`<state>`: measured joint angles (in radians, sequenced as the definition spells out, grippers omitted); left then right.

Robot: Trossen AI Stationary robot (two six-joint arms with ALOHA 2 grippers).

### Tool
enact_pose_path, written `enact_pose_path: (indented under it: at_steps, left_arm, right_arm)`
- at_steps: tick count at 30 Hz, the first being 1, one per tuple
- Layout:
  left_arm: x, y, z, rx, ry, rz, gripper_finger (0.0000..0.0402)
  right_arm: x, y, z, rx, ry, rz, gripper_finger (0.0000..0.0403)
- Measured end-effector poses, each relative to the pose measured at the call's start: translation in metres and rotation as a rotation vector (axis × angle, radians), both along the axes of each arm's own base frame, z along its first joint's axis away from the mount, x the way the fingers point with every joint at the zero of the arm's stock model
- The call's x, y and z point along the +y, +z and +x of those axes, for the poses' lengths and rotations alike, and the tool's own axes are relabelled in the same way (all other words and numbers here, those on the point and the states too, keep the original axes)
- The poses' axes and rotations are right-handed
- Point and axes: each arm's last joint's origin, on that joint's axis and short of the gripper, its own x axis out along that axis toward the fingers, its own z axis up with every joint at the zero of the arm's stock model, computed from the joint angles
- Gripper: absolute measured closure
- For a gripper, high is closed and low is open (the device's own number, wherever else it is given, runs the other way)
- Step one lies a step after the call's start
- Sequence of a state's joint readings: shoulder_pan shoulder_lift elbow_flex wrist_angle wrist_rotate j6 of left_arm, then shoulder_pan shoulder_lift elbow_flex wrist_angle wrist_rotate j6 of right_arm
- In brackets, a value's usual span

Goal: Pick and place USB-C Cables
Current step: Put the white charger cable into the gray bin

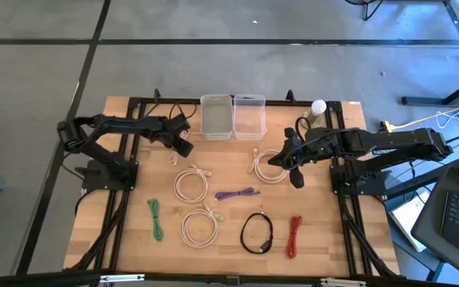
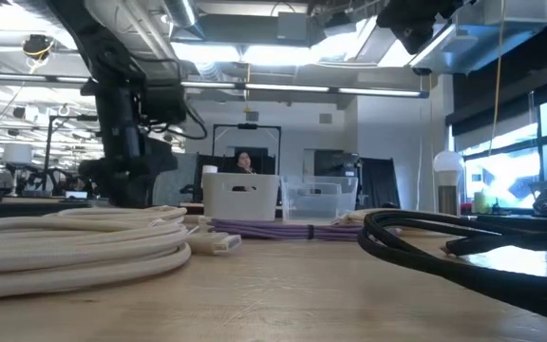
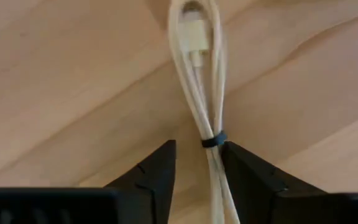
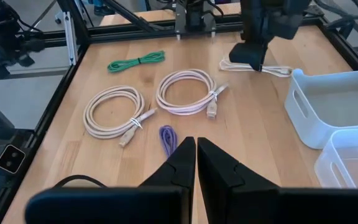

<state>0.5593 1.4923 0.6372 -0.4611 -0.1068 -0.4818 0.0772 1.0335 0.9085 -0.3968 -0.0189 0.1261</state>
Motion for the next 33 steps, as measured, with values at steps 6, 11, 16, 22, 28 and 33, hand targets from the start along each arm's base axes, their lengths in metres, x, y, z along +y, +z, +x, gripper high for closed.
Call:
enact_pose_path:
  at_steps: [6,11,16,22,28,33]
  left_arm:
    - [0.001,-0.005,0.002,0.021,-0.042,0.005,0.0269]
    - [-0.001,0.005,-0.003,0.021,-0.082,0.045,0.0344]
    - [-0.005,0.027,-0.012,-0.003,-0.081,0.121,0.0395]
    - [-0.011,0.063,-0.02,-0.189,-0.076,0.22,0.0397]
    - [-0.006,0.111,-0.012,-0.659,-0.124,0.384,0.0398]
    - [0.006,0.137,0.002,-0.96,-0.269,0.47,0.0398]
  right_arm:
    - [0.0,0.0,0.0,-0.002,-0.001,0.001,0.0382]
    - [0.0,0.0,0.0,-0.003,-0.001,0.002,0.0382]
    - [0.0,0.0,0.0,-0.001,-0.009,0.016,0.0382]
    - [0.0,-0.001,-0.001,0.013,-0.013,0.021,0.0382]
    - [0.0,-0.001,-0.001,0.008,0.0,-0.001,0.0382]
    - [0.0,0.001,0.0,-0.009,0.001,-0.002,0.0382]
